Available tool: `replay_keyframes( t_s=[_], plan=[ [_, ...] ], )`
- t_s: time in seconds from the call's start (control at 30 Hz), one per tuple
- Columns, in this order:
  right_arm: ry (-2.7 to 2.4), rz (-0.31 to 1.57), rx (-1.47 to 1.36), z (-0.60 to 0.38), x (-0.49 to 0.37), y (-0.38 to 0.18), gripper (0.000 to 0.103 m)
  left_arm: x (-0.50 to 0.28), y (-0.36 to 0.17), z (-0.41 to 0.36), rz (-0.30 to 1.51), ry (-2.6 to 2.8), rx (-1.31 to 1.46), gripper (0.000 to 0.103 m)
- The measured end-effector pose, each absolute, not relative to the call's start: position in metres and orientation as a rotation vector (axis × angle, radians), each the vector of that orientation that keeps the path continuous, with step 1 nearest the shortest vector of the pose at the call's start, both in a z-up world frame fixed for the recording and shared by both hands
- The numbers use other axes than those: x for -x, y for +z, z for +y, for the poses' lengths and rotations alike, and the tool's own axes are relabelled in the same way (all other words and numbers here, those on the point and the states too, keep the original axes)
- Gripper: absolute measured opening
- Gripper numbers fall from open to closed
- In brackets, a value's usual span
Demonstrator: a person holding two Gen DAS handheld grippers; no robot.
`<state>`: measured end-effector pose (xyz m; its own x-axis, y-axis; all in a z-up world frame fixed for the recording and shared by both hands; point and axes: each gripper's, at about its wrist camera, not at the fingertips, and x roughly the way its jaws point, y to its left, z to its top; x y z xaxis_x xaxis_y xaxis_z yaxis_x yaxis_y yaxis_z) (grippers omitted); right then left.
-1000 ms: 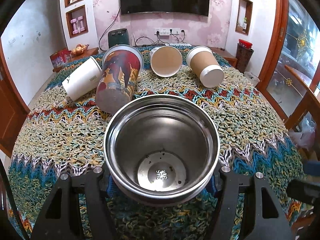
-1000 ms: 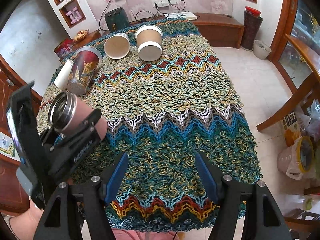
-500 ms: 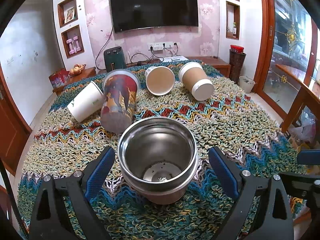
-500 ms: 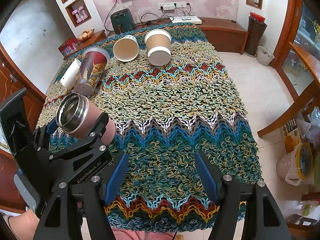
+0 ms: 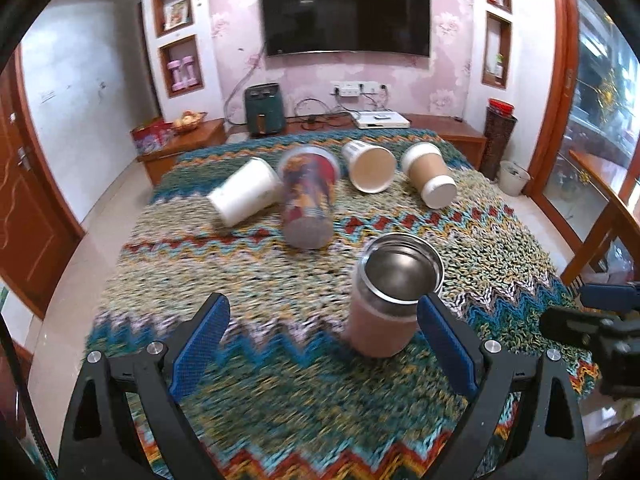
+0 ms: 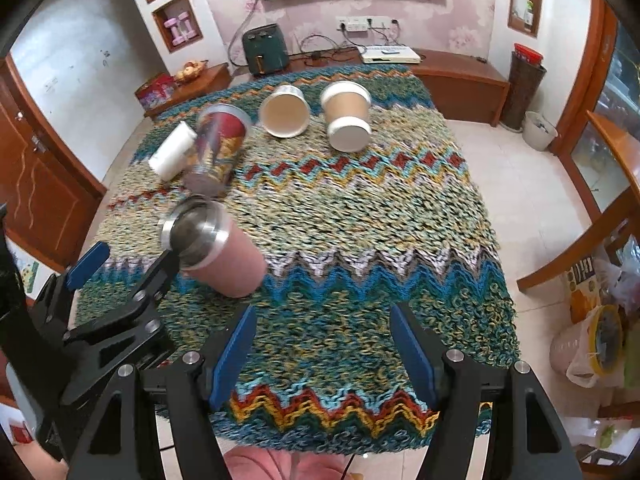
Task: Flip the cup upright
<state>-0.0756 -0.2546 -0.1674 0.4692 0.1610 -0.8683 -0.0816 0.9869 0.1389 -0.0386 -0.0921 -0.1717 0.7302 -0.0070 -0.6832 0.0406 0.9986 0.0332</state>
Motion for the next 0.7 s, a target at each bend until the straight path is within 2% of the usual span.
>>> replay_keyframes(
  t_s=[0.3,0.57,0.7],
  plan=[
    [0.245,1.048,-0.056,-0.221,0.094,-0.126,0.070,0.069,-0.104,-0.059,0.769,0.064,0.016,0.096],
    [0.244,0.982,-0.024,-0.200,0.113,-0.067,0.070,0.074,-0.057,-0.040,0.874,0.096,0.044,0.096],
    [0.229,0.934,-0.030,-0.196,0.121,-0.040,0.070,0.076,-0.034,-0.033,0.872,0.079,0.056,0.096]
  ],
)
